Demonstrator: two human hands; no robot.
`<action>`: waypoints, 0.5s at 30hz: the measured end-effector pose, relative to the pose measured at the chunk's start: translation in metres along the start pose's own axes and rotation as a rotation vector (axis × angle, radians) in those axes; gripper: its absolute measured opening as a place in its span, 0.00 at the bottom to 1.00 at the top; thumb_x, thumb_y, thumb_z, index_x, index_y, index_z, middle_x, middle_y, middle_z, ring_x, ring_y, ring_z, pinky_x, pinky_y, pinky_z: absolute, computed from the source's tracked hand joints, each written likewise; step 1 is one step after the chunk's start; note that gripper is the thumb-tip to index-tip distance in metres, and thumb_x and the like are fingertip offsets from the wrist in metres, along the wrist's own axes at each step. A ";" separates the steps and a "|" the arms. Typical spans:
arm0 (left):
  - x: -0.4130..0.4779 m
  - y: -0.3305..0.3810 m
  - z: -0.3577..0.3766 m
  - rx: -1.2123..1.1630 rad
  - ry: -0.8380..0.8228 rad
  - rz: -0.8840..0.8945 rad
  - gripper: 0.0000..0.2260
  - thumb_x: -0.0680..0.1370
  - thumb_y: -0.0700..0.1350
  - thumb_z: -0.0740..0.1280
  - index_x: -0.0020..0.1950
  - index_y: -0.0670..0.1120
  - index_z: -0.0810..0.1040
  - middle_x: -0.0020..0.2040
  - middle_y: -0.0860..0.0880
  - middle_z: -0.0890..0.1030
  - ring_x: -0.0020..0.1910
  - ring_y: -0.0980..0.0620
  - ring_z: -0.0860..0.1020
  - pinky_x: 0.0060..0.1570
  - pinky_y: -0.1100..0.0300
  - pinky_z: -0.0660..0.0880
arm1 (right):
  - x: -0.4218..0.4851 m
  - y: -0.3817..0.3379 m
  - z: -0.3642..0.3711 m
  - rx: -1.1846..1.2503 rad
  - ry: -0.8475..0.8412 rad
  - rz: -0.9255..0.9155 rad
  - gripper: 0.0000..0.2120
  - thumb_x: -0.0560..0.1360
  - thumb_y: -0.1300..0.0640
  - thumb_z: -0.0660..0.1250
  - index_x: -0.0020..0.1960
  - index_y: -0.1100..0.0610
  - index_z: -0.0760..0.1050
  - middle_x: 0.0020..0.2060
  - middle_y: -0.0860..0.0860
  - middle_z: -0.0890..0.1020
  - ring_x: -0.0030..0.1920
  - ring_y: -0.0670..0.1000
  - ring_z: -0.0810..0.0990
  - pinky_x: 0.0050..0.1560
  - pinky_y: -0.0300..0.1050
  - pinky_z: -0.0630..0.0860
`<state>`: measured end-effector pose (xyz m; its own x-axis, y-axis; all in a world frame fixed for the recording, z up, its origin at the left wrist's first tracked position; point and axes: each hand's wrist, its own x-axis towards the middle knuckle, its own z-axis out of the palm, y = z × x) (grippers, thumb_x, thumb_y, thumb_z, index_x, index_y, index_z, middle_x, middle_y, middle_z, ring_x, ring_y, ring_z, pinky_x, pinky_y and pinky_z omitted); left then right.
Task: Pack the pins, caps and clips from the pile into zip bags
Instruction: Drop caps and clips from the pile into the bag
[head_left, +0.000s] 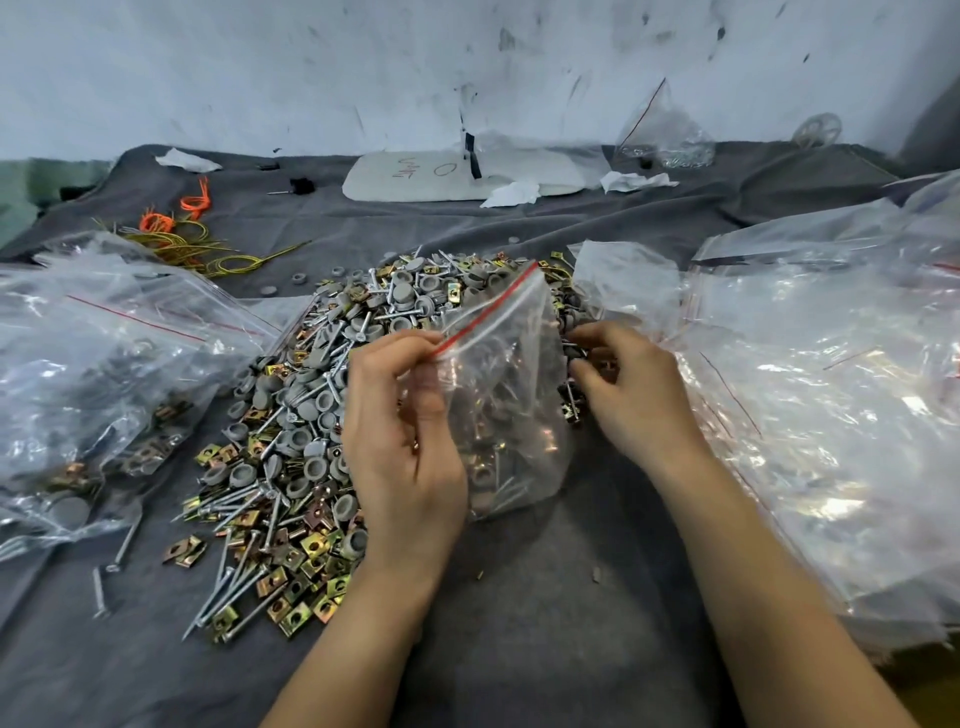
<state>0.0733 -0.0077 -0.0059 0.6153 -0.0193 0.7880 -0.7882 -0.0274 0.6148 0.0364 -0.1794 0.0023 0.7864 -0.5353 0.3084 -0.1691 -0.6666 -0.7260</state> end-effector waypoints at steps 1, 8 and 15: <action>0.000 0.000 -0.001 0.002 0.002 -0.002 0.07 0.82 0.40 0.57 0.56 0.50 0.70 0.51 0.45 0.76 0.50 0.45 0.76 0.51 0.50 0.74 | 0.001 -0.002 0.004 -0.020 -0.048 -0.030 0.14 0.76 0.61 0.67 0.62 0.56 0.77 0.58 0.52 0.81 0.59 0.52 0.77 0.61 0.44 0.72; 0.001 0.000 -0.002 0.042 0.012 -0.028 0.10 0.83 0.41 0.56 0.56 0.57 0.68 0.50 0.47 0.76 0.42 0.49 0.72 0.43 0.53 0.69 | 0.002 -0.003 0.019 -0.134 -0.001 -0.057 0.10 0.77 0.57 0.67 0.58 0.55 0.77 0.53 0.53 0.81 0.57 0.57 0.75 0.56 0.51 0.72; -0.001 0.002 0.000 0.023 -0.012 -0.008 0.09 0.82 0.41 0.57 0.56 0.54 0.69 0.52 0.48 0.76 0.52 0.48 0.76 0.54 0.50 0.74 | -0.001 -0.003 0.028 -0.231 0.079 -0.072 0.13 0.77 0.57 0.66 0.61 0.54 0.76 0.57 0.53 0.77 0.59 0.57 0.69 0.51 0.46 0.66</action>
<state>0.0716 -0.0080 -0.0052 0.6218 -0.0312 0.7826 -0.7829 -0.0507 0.6201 0.0525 -0.1622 -0.0136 0.7542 -0.5148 0.4076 -0.2530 -0.8006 -0.5432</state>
